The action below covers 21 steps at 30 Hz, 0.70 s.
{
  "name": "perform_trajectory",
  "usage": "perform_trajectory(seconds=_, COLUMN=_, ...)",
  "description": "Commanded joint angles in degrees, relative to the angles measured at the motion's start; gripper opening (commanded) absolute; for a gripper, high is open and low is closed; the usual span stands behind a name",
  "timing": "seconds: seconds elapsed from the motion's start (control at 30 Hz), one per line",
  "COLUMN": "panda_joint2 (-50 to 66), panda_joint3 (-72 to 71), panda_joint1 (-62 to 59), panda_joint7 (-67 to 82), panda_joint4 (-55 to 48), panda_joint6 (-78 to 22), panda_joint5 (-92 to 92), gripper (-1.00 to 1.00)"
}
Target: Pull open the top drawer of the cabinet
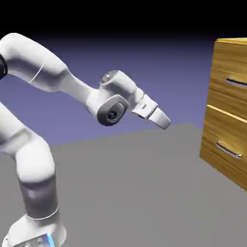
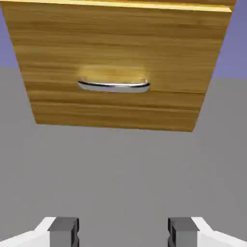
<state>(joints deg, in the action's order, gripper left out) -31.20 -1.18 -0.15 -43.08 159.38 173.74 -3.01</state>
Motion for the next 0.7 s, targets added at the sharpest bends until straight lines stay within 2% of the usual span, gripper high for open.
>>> perform_trajectory(seconds=0.0, panda_joint2=1.21, panda_joint3=-0.98, panda_joint1=-0.69, panda_joint7=-0.52, panda_joint4=-1.35, panda_joint6=-0.22, panda_joint5=-2.5, gripper=0.0)
perform_trajectory(seconds=0.67, panda_joint2=25.32, panda_joint3=-20.54, panda_joint1=-14.57, panda_joint7=-10.85, panda_joint4=-28.26, panda_joint6=-4.66, panda_joint5=-52.33, gripper=0.0)
